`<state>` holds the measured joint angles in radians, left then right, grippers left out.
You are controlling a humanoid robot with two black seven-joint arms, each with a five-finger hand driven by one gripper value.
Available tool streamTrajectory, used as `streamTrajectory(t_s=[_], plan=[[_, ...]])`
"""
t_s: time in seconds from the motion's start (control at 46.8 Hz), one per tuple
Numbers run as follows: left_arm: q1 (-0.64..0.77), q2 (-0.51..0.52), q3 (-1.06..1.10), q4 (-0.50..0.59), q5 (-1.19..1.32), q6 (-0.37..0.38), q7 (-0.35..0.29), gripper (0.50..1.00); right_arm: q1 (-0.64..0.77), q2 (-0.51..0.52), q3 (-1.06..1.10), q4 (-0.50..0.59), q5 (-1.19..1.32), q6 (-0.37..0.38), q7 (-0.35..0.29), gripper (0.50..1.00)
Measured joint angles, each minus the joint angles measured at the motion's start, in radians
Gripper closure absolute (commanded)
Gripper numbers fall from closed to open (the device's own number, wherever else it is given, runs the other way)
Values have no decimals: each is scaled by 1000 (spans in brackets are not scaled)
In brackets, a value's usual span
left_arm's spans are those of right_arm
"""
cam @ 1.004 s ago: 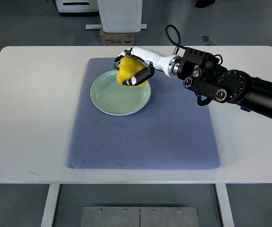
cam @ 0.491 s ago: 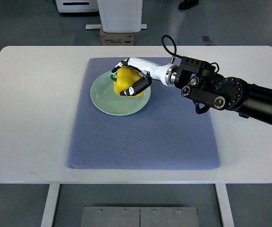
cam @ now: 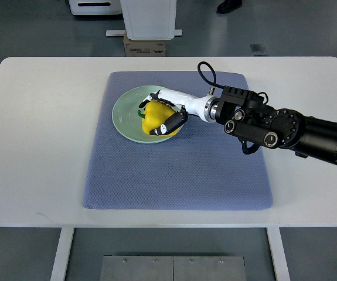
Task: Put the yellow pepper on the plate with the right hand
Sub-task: 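Lower the pepper onto the plate and open the right hand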
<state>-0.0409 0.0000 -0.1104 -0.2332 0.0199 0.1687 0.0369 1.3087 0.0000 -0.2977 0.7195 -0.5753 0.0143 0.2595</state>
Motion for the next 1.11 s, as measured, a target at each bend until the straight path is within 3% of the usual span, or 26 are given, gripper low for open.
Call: streamTrajectory(t_s=[0.214, 0.427, 0.534, 0.598, 0.811, 0.918, 1.046, 1.11], plan=[[0, 0, 0, 0, 0, 0, 0, 500, -18, 0, 1, -1, 3, 0, 2, 1000], [0, 0, 0, 0, 0, 0, 0, 500, -30, 0, 2, -2, 5, -2, 4, 892], [1, 0, 0, 0, 0, 0, 0, 500, -34, 0, 2, -2, 5, -1, 6, 814], [0, 0, 0, 0, 0, 0, 0, 500, -34, 0, 2, -2, 5, -1, 6, 741], [0, 0, 0, 0, 0, 0, 0, 500, -35, 0, 2, -1, 5, -1, 8, 695], [0, 0, 0, 0, 0, 0, 0, 500, -35, 0, 2, -1, 5, -1, 8, 636], [0, 0, 0, 0, 0, 0, 0, 500, -35, 0, 4, -2, 5, -2, 8, 528], [0, 0, 0, 0, 0, 0, 0, 500, -33, 0, 5, -2, 5, -2, 8, 515]])
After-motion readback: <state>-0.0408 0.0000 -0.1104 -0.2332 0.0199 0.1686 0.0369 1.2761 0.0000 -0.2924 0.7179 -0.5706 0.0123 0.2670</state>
